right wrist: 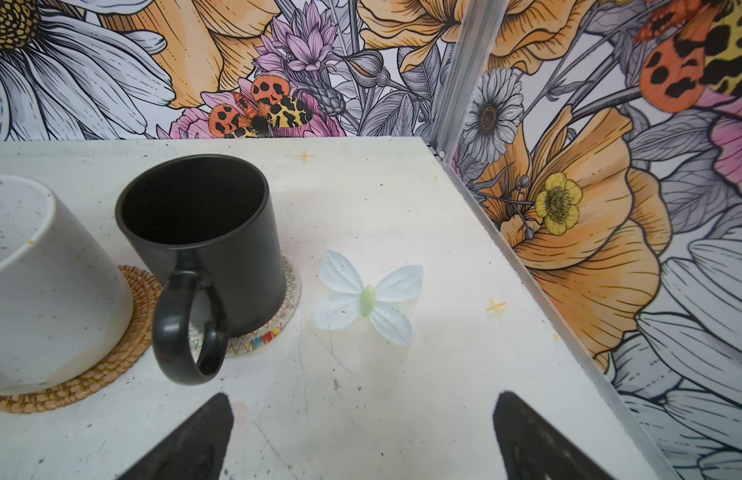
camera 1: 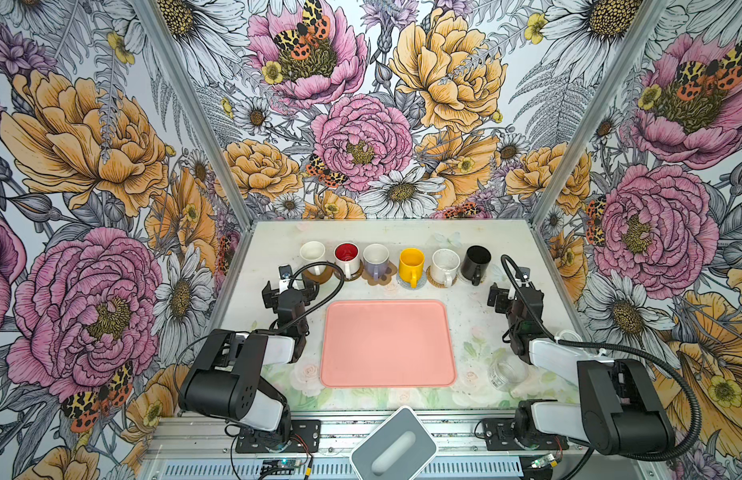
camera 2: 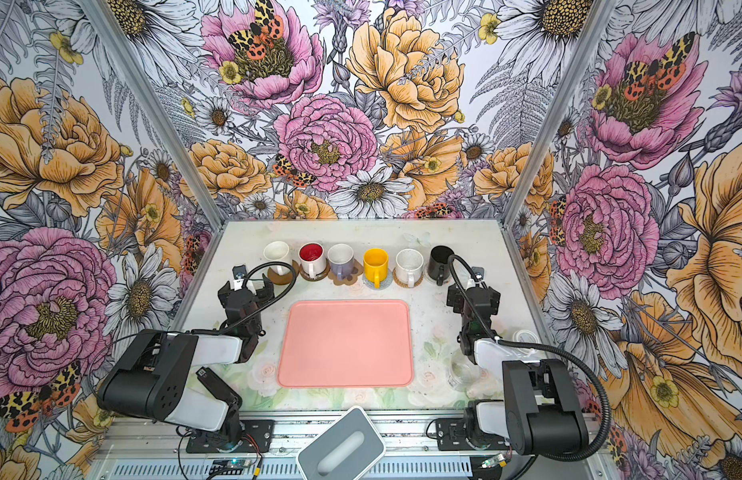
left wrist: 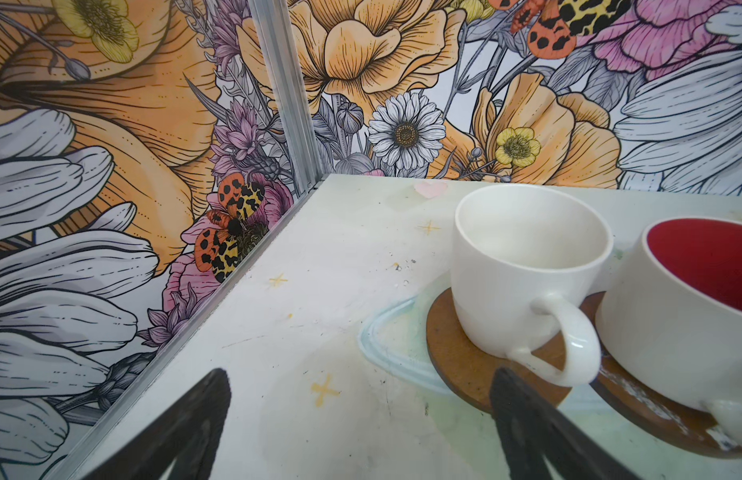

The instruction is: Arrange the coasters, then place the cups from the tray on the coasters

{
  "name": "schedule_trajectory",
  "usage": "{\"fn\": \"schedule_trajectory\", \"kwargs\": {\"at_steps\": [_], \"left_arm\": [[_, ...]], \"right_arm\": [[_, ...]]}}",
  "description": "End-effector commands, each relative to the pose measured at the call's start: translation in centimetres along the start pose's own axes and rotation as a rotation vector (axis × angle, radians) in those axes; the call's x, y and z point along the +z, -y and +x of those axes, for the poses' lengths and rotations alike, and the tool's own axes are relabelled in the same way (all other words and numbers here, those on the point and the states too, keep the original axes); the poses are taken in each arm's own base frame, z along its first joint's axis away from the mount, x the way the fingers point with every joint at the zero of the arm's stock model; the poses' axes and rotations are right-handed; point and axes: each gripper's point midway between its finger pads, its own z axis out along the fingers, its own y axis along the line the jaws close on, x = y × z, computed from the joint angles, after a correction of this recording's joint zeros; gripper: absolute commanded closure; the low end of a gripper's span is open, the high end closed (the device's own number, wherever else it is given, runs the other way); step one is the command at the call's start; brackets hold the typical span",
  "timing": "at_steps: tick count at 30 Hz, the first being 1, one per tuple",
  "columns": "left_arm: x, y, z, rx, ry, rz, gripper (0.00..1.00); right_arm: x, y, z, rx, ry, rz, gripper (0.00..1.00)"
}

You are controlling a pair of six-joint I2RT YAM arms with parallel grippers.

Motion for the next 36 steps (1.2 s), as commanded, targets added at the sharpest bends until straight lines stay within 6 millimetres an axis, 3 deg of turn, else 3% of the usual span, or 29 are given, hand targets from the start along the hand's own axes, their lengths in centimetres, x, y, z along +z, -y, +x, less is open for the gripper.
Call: {"fn": "schedule_trajectory", "kwargs": {"at_steps": [1, 16, 22, 36], "left_arm": [[0.2, 0.2, -1.2, -0.013, 0.042, 0.025, 0.01], [0.7, 0.6, -1.0, -0.019, 0.023, 0.079, 0.01], [0.7, 0.6, -1.0, -0.024, 0.022, 0.092, 0.01], [1.2, 1.8, 0.0, -0.057, 0.002, 0.254, 0.01]], "right_arm": [[0.7, -0.4, -2.6, 0.016, 0.075, -0.033, 0.0], [1.7, -0.7, -3.2, 0.073, 0.094, -0.088, 0.01], [2.3, -1.5, -1.5, 0.088, 0.16, -0.129, 0.0], [2.8, -2.9, -1.4, 0.052, 0.125, -0.212, 0.0]]}}
